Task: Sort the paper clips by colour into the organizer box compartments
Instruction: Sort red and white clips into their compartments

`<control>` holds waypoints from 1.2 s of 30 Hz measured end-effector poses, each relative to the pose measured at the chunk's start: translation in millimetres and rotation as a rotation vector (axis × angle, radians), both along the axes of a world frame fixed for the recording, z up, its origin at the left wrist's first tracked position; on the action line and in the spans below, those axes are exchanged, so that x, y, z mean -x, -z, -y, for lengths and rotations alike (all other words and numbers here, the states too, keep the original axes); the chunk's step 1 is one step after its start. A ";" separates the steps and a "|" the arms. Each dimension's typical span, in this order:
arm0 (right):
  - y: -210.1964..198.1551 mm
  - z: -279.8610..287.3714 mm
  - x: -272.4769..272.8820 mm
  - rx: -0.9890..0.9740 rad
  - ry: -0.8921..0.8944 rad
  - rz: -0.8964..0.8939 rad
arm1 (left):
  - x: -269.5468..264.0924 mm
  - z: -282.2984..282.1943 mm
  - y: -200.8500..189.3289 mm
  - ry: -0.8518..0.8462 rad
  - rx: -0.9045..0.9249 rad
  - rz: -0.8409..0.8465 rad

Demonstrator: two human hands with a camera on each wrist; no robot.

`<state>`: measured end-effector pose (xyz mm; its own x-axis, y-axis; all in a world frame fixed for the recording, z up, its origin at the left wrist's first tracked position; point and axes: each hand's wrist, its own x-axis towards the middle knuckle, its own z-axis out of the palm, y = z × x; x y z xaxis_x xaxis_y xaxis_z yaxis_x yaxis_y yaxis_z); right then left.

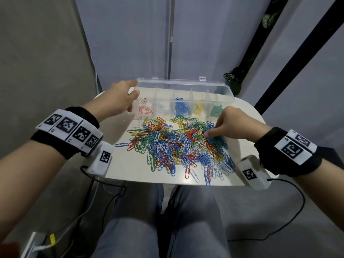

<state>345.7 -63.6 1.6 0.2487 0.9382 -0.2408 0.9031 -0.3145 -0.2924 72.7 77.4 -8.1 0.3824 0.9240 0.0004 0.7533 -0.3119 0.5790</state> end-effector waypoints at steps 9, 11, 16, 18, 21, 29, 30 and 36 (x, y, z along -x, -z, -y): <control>-5.6 -3.9 -7.6 -0.003 0.035 -0.129 | 1.4 -2.0 1.6 0.000 0.003 0.016; -7.3 -2.9 -14.1 -0.008 0.104 -0.266 | 1.5 -1.5 1.0 0.005 0.002 0.020; -15.7 -3.9 -24.0 -0.082 0.196 -0.512 | 1.4 -1.7 1.7 0.014 -0.004 0.019; -20.1 -5.2 -26.4 -0.100 0.220 -0.603 | 1.6 -1.5 1.5 0.015 -0.002 0.024; -25.8 -7.9 -28.1 -0.109 0.232 -0.687 | 2.1 -1.4 1.6 0.016 0.002 0.026; -45.0 -35.6 4.4 -0.279 0.176 -0.782 | 1.5 -1.6 1.2 0.032 0.015 0.028; -47.2 -43.2 12.0 -0.309 0.173 -0.774 | 1.6 -1.1 0.7 0.033 0.014 0.028; -40.8 -83.0 39.3 -0.392 0.199 -0.629 | 2.1 -0.1 -0.8 0.037 0.012 0.016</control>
